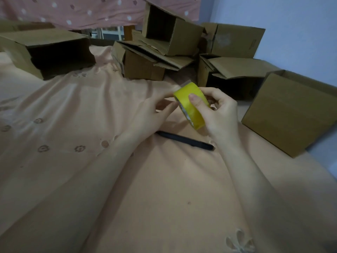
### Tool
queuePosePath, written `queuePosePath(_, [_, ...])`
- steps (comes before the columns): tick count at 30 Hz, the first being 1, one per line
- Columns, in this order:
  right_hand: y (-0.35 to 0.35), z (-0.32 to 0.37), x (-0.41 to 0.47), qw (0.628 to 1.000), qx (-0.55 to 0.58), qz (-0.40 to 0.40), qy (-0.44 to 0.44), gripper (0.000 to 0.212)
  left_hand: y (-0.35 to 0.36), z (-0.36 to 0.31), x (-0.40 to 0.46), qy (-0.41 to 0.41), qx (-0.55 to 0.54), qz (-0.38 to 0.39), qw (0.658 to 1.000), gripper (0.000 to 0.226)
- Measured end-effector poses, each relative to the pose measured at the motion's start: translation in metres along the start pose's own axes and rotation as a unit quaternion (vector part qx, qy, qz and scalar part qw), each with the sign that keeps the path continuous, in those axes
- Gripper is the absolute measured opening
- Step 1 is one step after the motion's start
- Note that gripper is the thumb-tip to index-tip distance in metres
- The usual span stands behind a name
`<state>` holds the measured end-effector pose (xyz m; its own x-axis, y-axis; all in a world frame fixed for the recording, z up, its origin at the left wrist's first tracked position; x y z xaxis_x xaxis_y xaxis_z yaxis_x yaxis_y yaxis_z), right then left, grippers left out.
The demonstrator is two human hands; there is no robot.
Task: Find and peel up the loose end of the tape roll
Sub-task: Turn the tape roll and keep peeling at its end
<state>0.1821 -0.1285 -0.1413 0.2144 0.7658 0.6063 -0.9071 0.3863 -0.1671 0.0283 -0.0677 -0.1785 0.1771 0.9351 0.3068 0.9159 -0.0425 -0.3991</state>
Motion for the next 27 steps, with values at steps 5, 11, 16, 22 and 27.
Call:
queuePosePath(5, [0.002, 0.006, -0.002, 0.999, -0.025, 0.014, -0.045, 0.016, 0.003, -0.002, -0.001, -0.017, -0.033, 0.02, 0.999, 0.023])
queuePosePath(11, [0.002, 0.004, -0.001, 0.995, -0.075, 0.02, -0.066, 0.019, 0.009, -0.008, -0.004, -0.012, -0.02, 0.072, 0.997, 0.023])
queuePosePath(16, [0.003, -0.003, 0.001, 0.991, -0.112, 0.025, -0.064, 0.022, 0.007, 0.006, 0.0, -0.053, -0.005, 0.048, 0.997, 0.041])
queuePosePath(22, [0.005, -0.008, 0.003, 0.973, -0.209, 0.053, -0.087, 0.023, -0.001, 0.019, 0.005, -0.077, 0.047, 0.002, 0.996, 0.03])
queuePosePath(27, [0.009, -0.014, 0.004, 0.96, -0.252, 0.096, -0.074, 0.025, 0.0, 0.021, 0.005, -0.069, 0.084, 0.013, 0.994, 0.028])
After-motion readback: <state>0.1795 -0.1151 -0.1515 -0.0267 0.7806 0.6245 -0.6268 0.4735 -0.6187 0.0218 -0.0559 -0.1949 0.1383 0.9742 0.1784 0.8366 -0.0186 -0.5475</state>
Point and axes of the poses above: each hand's wrist, its own x-axis towards the middle knuckle, its own y-axis out of the palm, z = x × y, the point moved 5 cm from there along x, towards the middle knuckle, and after that the axes turned 9 degrees about -y, right-handed, at the moved point
